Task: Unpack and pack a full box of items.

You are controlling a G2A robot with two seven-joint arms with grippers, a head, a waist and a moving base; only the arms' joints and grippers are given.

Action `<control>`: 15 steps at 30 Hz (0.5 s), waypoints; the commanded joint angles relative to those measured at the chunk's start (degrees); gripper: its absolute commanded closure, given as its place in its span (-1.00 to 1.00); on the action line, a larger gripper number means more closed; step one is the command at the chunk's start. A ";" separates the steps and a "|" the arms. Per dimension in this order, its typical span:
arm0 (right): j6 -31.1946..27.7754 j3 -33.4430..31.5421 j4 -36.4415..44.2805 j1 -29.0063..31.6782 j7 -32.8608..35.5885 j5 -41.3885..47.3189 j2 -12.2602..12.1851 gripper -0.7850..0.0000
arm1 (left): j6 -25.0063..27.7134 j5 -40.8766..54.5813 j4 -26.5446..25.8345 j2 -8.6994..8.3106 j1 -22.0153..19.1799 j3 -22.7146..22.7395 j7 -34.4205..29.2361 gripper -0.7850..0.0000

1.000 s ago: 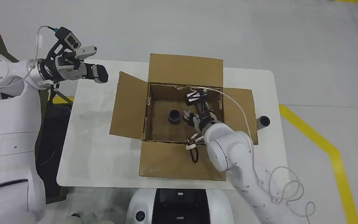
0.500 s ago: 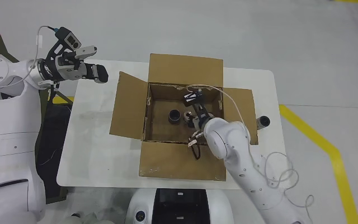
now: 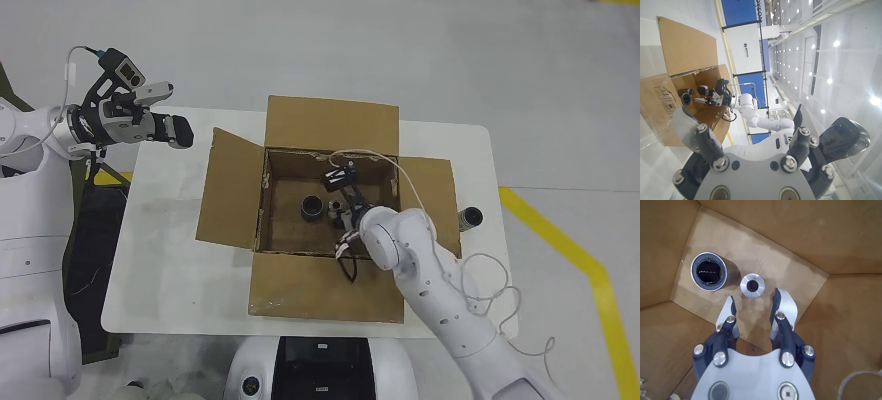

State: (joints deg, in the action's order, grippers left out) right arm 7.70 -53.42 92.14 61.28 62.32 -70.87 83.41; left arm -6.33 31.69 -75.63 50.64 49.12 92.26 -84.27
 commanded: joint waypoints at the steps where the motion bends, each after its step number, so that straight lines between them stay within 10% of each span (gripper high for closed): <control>1: -0.12 0.23 -0.29 -0.14 0.04 0.09 0.09 -0.15 | 0.00 0.00 0.00 0.00 0.00 0.00 0.00 -1.00; 15: 0.68 0.78 -6.88 -2.82 -2.66 2.11 1.06 -0.38 | 0.00 0.00 0.00 0.00 0.00 0.00 0.00 -1.00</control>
State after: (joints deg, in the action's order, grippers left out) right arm 8.43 -52.55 85.76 58.66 59.86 -69.07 84.43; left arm -6.33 31.69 -75.63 50.64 49.12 92.26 -84.27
